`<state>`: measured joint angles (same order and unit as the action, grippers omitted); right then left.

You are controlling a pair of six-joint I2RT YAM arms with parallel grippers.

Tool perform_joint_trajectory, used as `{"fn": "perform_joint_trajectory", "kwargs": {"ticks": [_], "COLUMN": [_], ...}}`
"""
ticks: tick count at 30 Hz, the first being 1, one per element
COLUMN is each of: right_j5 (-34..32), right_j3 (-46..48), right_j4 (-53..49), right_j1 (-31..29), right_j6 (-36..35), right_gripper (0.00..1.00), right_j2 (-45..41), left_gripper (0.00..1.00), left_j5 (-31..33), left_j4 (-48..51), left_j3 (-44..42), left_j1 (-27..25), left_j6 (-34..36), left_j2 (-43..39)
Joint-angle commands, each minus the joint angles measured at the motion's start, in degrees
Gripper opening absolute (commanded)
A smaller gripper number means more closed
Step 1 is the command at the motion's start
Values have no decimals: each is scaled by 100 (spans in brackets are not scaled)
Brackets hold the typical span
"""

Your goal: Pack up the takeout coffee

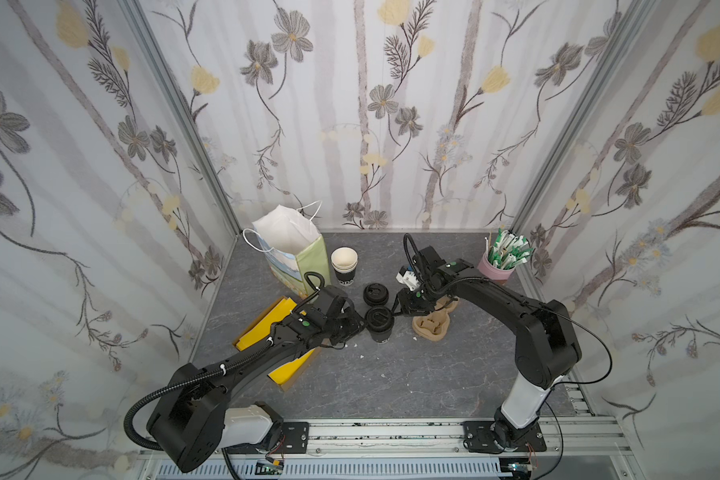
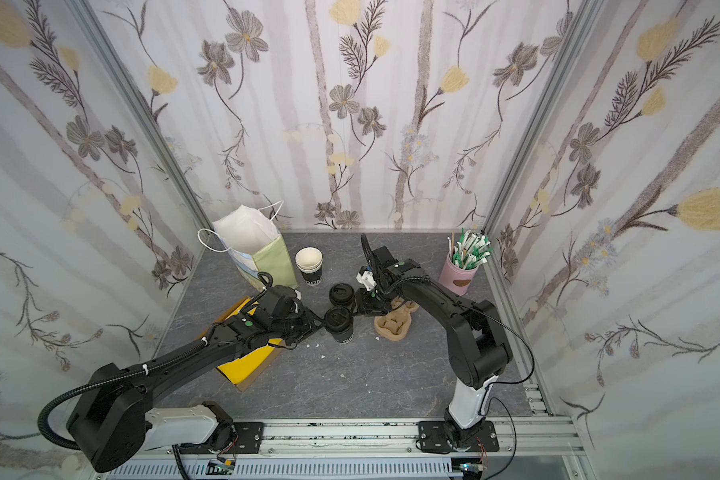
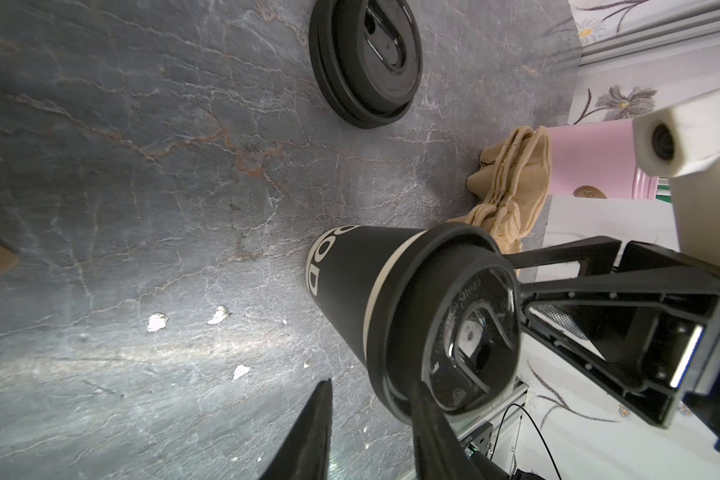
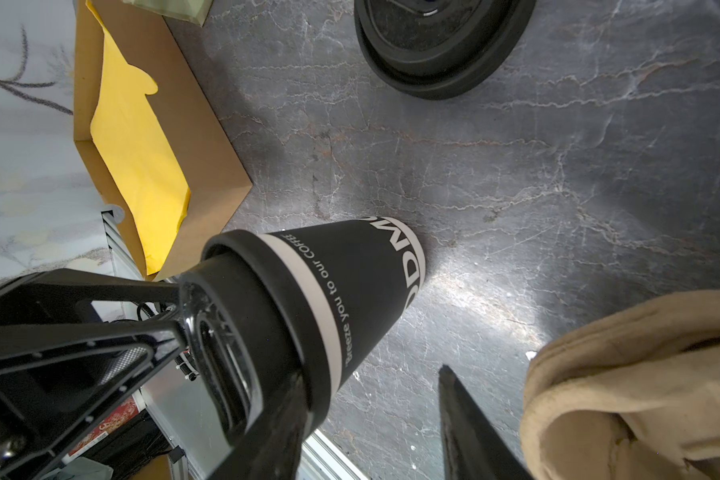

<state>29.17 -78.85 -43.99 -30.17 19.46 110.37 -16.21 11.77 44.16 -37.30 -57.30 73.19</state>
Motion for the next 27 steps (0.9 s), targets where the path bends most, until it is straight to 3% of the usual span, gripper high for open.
{"fn": "perform_joint_trajectory", "kwargs": {"ticks": [1, 27], "right_j5": [-60, -785], "right_j3": [-17, -37], "right_j4": [78, 139], "right_j1": [-14, -22], "right_j6": [69, 104], "right_gripper": [52, 57], "right_j2": [-83, -610], "left_gripper": [35, 35], "left_j5": [99, 415], "left_j4": [10, 10], "left_j3": [45, 250], "left_j1": [10, 70], "left_j6": [8, 100], "left_j2": [-72, -393]}}
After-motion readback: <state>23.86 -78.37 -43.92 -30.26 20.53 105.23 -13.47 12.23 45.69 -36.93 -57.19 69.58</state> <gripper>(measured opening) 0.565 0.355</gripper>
